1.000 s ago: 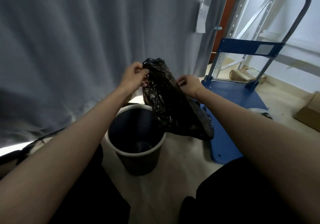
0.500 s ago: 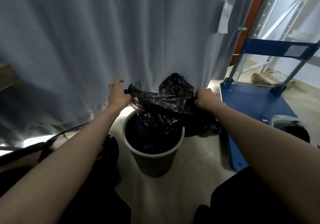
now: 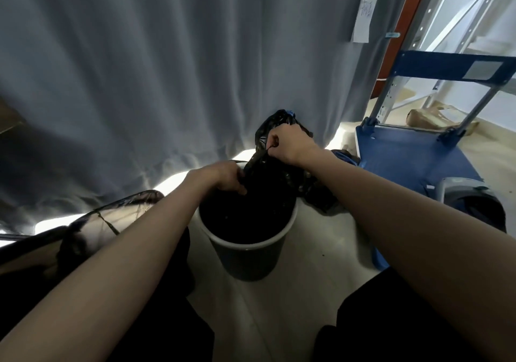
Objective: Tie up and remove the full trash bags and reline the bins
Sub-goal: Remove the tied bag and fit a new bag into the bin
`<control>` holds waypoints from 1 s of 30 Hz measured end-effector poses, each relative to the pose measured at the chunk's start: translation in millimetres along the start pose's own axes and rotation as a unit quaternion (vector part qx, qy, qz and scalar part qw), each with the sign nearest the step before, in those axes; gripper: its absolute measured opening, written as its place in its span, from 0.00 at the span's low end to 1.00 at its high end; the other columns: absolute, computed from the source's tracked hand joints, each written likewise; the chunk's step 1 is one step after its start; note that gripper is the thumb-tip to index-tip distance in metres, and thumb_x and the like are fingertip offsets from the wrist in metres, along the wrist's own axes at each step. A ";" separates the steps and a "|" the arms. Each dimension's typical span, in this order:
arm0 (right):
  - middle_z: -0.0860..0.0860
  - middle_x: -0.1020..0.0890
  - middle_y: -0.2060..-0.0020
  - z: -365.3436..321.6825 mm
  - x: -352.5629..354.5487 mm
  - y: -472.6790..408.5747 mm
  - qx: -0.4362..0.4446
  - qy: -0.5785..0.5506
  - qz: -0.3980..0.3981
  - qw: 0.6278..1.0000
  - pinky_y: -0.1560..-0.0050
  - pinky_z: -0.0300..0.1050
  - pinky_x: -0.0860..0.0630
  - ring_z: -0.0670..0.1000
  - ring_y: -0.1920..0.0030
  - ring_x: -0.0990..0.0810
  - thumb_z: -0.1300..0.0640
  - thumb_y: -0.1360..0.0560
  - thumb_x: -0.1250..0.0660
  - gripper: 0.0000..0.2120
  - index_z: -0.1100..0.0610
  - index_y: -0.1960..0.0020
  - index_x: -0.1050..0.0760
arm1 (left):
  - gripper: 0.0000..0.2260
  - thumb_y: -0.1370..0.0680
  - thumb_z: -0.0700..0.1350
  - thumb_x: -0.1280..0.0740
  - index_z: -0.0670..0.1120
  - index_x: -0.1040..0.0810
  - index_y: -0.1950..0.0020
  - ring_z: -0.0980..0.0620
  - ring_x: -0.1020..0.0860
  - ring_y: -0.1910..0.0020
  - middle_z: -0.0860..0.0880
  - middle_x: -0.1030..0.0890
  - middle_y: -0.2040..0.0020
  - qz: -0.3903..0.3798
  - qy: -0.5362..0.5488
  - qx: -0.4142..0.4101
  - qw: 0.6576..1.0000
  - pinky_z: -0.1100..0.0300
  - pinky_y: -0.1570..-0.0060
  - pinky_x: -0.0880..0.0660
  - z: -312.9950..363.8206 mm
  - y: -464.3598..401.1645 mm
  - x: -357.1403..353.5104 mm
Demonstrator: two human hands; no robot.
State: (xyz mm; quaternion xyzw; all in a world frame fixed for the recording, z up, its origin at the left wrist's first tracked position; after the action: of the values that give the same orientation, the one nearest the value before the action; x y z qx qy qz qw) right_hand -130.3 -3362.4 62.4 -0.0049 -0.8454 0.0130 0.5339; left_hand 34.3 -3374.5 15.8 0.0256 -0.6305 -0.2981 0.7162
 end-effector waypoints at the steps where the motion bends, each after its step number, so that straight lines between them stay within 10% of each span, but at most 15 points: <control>1: 0.51 0.18 0.54 -1.8 -2.8 -2.0 0.005 -0.034 -0.010 0.999 0.44 0.51 0.22 0.53 0.51 0.19 0.60 0.28 0.31 0.06 0.50 0.61 0.22 | 0.30 0.29 0.52 0.25 0.48 0.28 0.30 0.49 0.25 0.38 0.49 0.24 0.36 0.041 0.077 -0.015 0.996 0.60 0.39 0.31 -2.5 -0.3 6.9; 4: 0.52 0.18 0.52 -9.4 -6.3 -5.8 0.005 -0.140 -0.032 0.990 0.43 0.45 0.23 0.51 0.49 0.20 0.57 0.29 0.26 0.04 0.53 0.58 0.22 | 0.27 0.33 0.50 0.21 0.54 0.24 0.35 0.58 0.24 0.52 0.54 0.23 0.42 0.122 0.284 -0.107 0.945 0.65 0.49 0.30 3.3 9.2 22.9; 7: 0.56 0.18 0.51 -15.8 -7.0 -7.5 -0.002 -0.228 -0.036 0.973 0.40 0.48 0.24 0.54 0.48 0.21 0.56 0.24 0.33 0.02 0.52 0.56 0.24 | 0.07 0.29 0.43 0.25 0.46 0.19 0.54 0.55 0.28 0.63 0.51 0.22 0.59 0.203 0.260 -0.115 0.937 0.65 0.62 0.32 5.5 10.0 26.9; 12: 0.57 0.15 0.50 -5.0 -1.4 0.7 -0.040 -0.202 -0.023 0.978 0.52 0.41 0.23 0.52 0.51 0.19 0.67 0.24 0.41 0.10 0.56 0.50 0.24 | 0.05 0.28 0.35 0.30 0.44 0.21 0.62 0.49 0.25 0.65 0.44 0.25 0.66 0.225 0.260 -0.045 0.938 0.55 0.61 0.24 -14.4 3.3 33.4; 18: 0.54 0.37 0.27 19.4 -8.5 7.3 -0.016 0.077 -0.057 0.995 0.30 0.58 0.36 0.60 0.29 0.38 0.59 0.26 0.31 0.25 0.47 0.31 0.31 | 0.10 0.25 0.28 0.37 0.42 0.22 0.57 0.53 0.22 0.65 0.45 0.22 0.63 0.101 0.370 -0.070 0.921 0.68 0.63 0.21 -22.3 15.7 42.1; 23: 0.51 0.41 0.23 13.9 -8.0 9.3 0.044 0.053 -0.019 0.997 0.30 0.61 0.39 0.60 0.26 0.41 0.55 0.29 0.26 0.36 0.45 0.25 0.39 | 0.13 0.26 0.25 0.39 0.40 0.20 0.56 0.52 0.20 0.59 0.44 0.18 0.60 -0.006 0.328 -0.108 0.938 0.59 0.49 0.21 -31.0 27.2 42.6; 30: 0.55 0.38 0.25 -6.4 -15.3 11.7 0.157 0.154 0.041 0.975 0.25 0.59 0.45 0.59 0.25 0.42 0.58 0.24 0.33 0.20 0.49 0.33 0.28 | 0.12 0.25 0.27 0.41 0.37 0.20 0.52 0.53 0.19 0.57 0.44 0.18 0.58 -0.088 0.339 -0.104 0.931 0.62 0.53 0.21 -29.8 40.9 40.6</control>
State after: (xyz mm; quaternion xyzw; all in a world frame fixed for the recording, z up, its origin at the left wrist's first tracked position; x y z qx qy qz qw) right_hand -118.0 -3350.9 51.0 0.0422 -0.7392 0.1666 0.6512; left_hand 78.9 -3369.7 62.7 0.1063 -0.3112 -0.3974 0.8567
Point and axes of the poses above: each hand's wrist, its own y-axis away from the middle knuckle, its own x-axis out of the back of the hand, z = x × y, the point moved 3 cm from there along -y, towards the middle knuckle
